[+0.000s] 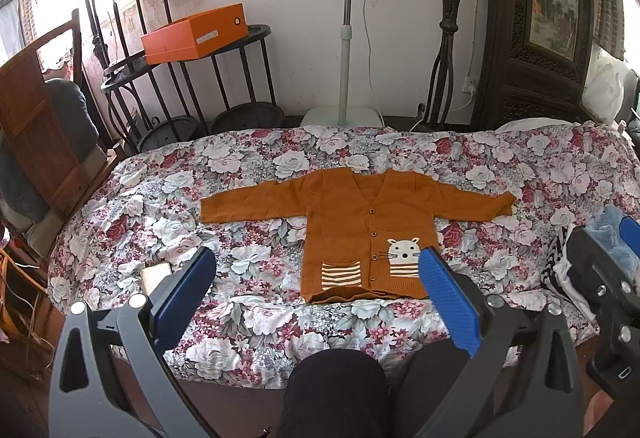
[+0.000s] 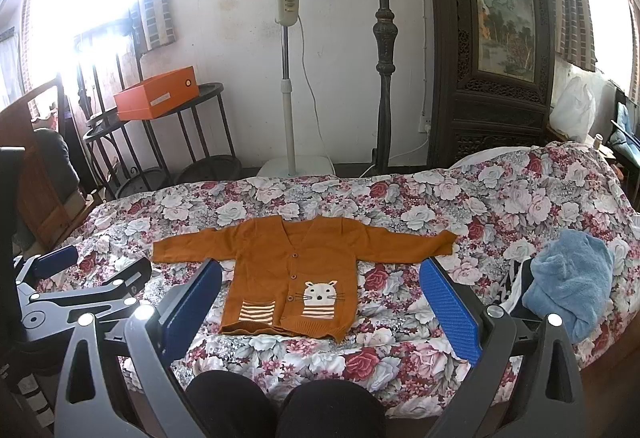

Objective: Fold small clothes

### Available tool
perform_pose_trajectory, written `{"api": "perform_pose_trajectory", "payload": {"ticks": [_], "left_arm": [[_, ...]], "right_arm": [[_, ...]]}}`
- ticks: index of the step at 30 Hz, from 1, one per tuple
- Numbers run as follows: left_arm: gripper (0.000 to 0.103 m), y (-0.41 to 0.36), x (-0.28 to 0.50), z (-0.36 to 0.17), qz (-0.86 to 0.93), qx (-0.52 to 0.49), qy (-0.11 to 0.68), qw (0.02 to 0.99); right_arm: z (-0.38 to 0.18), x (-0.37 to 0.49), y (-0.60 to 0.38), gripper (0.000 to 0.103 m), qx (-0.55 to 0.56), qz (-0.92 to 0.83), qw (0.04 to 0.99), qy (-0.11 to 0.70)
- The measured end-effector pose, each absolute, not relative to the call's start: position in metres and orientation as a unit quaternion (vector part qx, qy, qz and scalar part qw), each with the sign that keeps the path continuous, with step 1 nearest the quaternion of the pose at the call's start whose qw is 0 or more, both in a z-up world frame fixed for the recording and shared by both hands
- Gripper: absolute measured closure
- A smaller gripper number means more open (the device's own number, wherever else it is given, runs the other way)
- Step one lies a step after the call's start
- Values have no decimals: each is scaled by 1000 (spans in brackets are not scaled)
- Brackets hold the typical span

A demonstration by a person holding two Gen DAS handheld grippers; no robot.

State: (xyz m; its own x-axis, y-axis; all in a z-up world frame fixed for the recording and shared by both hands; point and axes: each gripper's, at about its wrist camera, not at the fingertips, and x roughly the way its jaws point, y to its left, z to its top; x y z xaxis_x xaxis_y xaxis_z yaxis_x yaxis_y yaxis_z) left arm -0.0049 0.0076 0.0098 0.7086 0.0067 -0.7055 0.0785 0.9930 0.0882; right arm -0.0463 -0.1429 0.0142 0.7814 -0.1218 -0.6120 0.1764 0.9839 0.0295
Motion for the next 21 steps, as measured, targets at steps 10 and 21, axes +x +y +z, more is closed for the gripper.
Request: {"api": "perform_pose_trajectory", "payload": {"ticks": [10, 21], "left_arm": [[5, 8, -5, 9, -19, 57, 382, 922], [5, 30, 48, -73, 0, 27, 471, 882]], "right_arm": [[13, -46, -145, 4, 43, -79, 942, 322], [-72, -5, -221, 4, 245, -48, 878, 408]]}}
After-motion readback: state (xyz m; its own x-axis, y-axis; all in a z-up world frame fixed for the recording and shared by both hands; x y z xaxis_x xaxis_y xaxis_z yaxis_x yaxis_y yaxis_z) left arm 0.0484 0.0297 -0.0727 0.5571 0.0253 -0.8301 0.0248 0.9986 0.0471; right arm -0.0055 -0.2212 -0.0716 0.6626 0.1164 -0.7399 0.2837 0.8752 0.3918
